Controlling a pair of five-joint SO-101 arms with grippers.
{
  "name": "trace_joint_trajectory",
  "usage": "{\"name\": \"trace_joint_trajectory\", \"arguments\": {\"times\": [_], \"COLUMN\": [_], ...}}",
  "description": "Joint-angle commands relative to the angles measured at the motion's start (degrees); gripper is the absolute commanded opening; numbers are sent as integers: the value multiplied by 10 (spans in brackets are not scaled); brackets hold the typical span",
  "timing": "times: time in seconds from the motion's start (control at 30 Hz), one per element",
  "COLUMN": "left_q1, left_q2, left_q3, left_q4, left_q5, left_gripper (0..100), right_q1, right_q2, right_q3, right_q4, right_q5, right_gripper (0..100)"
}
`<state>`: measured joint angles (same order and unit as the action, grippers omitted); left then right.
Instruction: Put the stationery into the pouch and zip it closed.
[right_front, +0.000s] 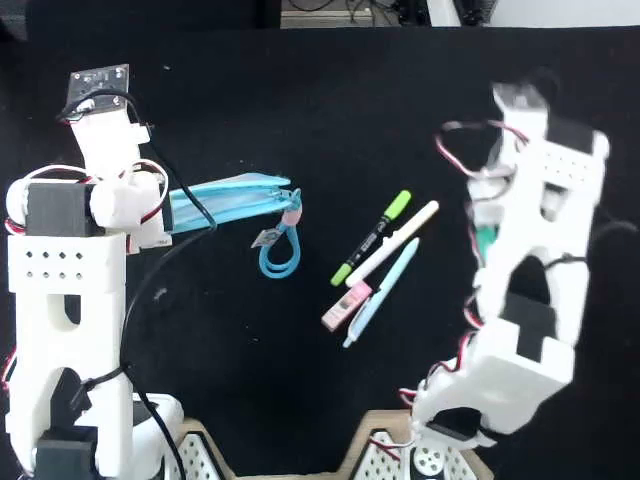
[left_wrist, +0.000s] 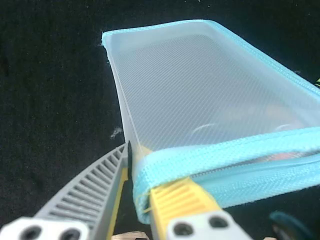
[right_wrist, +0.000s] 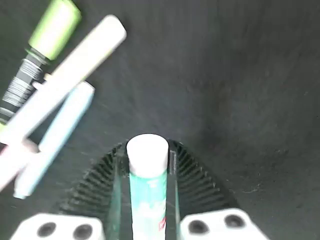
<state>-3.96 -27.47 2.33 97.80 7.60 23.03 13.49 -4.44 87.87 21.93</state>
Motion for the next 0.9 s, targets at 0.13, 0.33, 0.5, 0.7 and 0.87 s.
{"name": "trace_joint_trajectory", "arguments": {"times": [0.13,0.33,0.5,0.7,0.87], "left_q1": [4,3,3,3,3], "left_q2": [2,2,2,2,2], "left_q3": [4,5,5,5,5], "left_q4": [-8,-7,-8,-8,-8], "left_q5": [1,1,0,-1,-2], "left_gripper": [30,30,30,30,30], "right_q1": [91,94,106,105,117], "right_q2": [-34,-36,-36,-3,25], "right_q3": [143,204,194,194,195], "right_q4": [-106,-138,-140,-143,-141], "right_q5": [115,121,132,150,154], "right_gripper": [18,154,140,141,141]}}
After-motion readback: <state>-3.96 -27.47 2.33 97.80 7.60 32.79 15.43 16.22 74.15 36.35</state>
